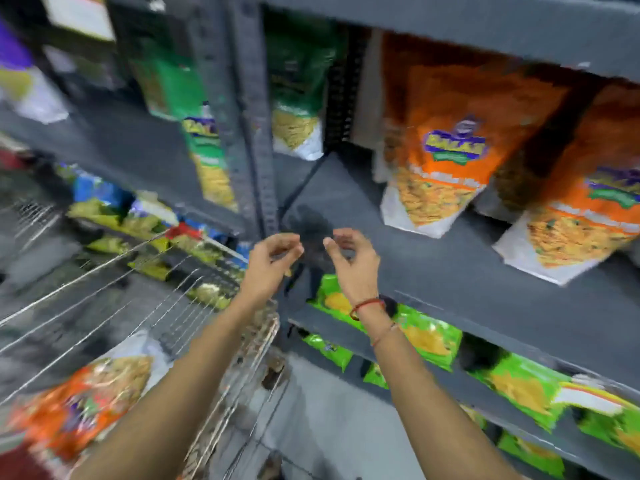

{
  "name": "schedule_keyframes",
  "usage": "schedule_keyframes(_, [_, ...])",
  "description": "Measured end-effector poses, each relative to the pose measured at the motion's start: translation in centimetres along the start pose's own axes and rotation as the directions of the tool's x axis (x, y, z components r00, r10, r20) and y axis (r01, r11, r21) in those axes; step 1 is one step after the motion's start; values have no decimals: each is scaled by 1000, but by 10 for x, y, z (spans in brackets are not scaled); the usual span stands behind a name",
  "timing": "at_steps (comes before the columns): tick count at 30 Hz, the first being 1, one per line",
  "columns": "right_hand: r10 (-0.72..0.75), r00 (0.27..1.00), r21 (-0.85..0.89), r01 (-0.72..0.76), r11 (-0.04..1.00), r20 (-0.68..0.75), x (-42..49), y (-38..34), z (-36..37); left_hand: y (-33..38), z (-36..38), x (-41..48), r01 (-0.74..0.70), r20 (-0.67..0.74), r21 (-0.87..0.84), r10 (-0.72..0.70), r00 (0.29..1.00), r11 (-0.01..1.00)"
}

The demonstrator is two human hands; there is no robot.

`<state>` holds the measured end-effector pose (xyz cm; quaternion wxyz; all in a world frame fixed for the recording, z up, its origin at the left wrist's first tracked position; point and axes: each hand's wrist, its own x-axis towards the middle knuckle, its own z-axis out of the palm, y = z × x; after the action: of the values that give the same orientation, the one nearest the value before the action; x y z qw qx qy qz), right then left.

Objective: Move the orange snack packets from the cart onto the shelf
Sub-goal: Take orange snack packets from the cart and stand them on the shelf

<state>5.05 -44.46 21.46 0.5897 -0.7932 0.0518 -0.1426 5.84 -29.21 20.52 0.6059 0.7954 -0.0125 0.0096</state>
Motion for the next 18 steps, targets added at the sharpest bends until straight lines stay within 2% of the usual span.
schedule_keyframes(3, [-14, 971, -60, 29, 998, 239, -19, -1, 74, -52, -77, -32, 189, -158, -2, -187, 970, 982])
schedule_keyframes(6, [40, 882, -92, 4, 996, 470, -45, 6, 143, -102, -141, -72, 388, -282, 31, -364, 888, 921])
schedule_keyframes(8, [87, 800, -166, 16, 986, 593, -60, 13, 182, -137, -172, -99, 523, -289, 14, -497, 818, 852])
schedule_keyframes(11, [210, 619, -335, 92, 938, 757, -81, 32, 234, -185, -199, -135, 670, -318, 3, -634, 705, 743])
schedule_keyframes(14, [368, 392, -480, 240, 844, 843, -100, 51, 266, -220, -204, -166, 785, -312, 15, -743, 592, 620])
schedule_keyframes(16, [454, 248, -517, 396, 759, 856, -113, 65, 286, -246, -203, -183, 823, -301, 85, -773, 559, 562])
schedule_keyframes(18, [503, 123, -479, 558, 678, 855, -123, 71, 298, -264, -204, -191, 838, -283, 165, -790, 545, 519])
